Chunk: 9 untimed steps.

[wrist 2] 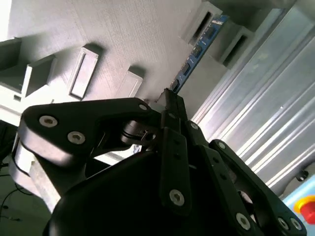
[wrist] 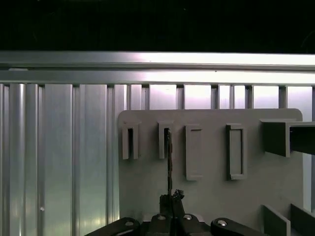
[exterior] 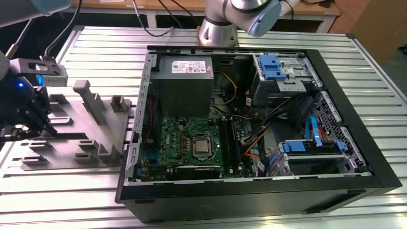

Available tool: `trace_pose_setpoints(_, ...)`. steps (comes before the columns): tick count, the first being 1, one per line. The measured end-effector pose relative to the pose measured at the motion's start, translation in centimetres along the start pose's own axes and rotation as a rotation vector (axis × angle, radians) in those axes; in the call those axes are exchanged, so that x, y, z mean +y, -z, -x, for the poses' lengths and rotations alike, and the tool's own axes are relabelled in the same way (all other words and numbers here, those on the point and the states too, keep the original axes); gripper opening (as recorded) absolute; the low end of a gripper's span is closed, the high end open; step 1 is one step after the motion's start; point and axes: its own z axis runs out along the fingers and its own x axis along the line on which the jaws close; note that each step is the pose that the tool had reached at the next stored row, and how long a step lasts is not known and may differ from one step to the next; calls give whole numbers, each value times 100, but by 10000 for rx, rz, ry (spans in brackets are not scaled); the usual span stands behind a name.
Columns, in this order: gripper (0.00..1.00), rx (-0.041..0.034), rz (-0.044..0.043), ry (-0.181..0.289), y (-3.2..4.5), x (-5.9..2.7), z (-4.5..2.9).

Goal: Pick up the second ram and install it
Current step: 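Pick up the second ram and move it above second insertion slot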

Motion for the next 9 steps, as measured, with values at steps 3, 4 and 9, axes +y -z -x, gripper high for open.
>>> trace_pose_setpoints(3, 11, -1, -3, 1, 101, -2, 2)
trace_pose_setpoints(4, 11, -2, -5, 1, 131, -2, 3)
trace_pose_setpoints(9, 11, -12, -15, 9, 292, -6, 6)
